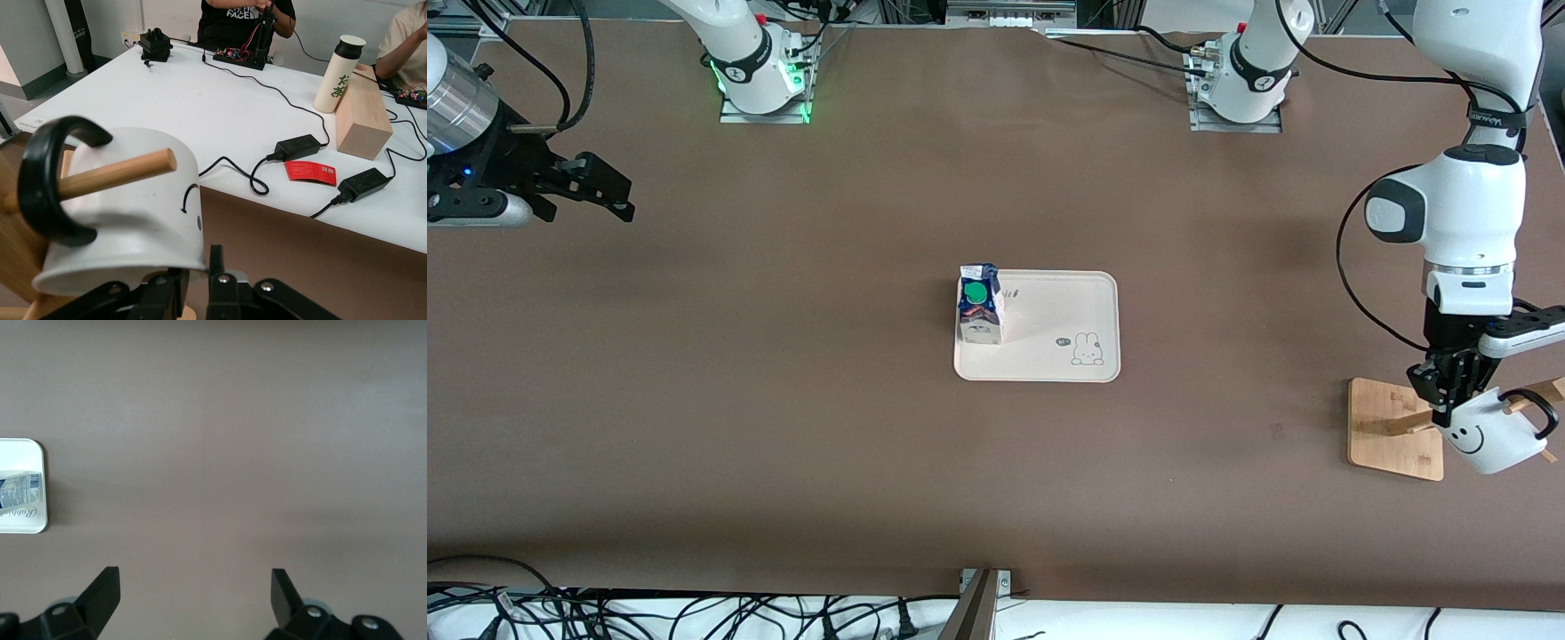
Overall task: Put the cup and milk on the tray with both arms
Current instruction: 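Grasp the white mug rim with the left gripper on the mug tree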
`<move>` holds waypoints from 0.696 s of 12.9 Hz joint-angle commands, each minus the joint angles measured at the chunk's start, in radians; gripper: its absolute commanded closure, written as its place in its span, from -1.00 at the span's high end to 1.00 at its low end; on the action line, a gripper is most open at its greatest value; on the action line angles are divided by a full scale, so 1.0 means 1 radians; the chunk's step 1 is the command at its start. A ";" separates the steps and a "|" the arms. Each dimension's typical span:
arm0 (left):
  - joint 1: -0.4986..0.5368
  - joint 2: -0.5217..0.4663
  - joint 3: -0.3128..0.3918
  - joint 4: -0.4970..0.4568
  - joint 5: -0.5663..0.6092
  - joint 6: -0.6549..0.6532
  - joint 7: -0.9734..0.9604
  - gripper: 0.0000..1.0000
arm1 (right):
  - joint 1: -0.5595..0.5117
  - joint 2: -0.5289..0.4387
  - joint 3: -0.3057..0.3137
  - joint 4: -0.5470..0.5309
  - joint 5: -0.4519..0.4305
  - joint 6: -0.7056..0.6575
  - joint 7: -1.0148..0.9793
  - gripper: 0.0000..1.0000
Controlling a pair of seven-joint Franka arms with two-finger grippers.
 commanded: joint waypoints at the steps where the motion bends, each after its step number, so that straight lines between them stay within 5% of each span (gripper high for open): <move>1: -0.007 0.009 0.006 0.021 -0.045 0.005 0.029 -1.00 | -0.003 0.009 0.004 0.023 0.001 -0.003 -0.005 1.00; 9: -0.041 -0.029 -0.048 -0.043 -0.062 -0.001 -0.116 -1.00 | -0.003 0.009 0.003 0.023 0.003 -0.005 -0.005 1.00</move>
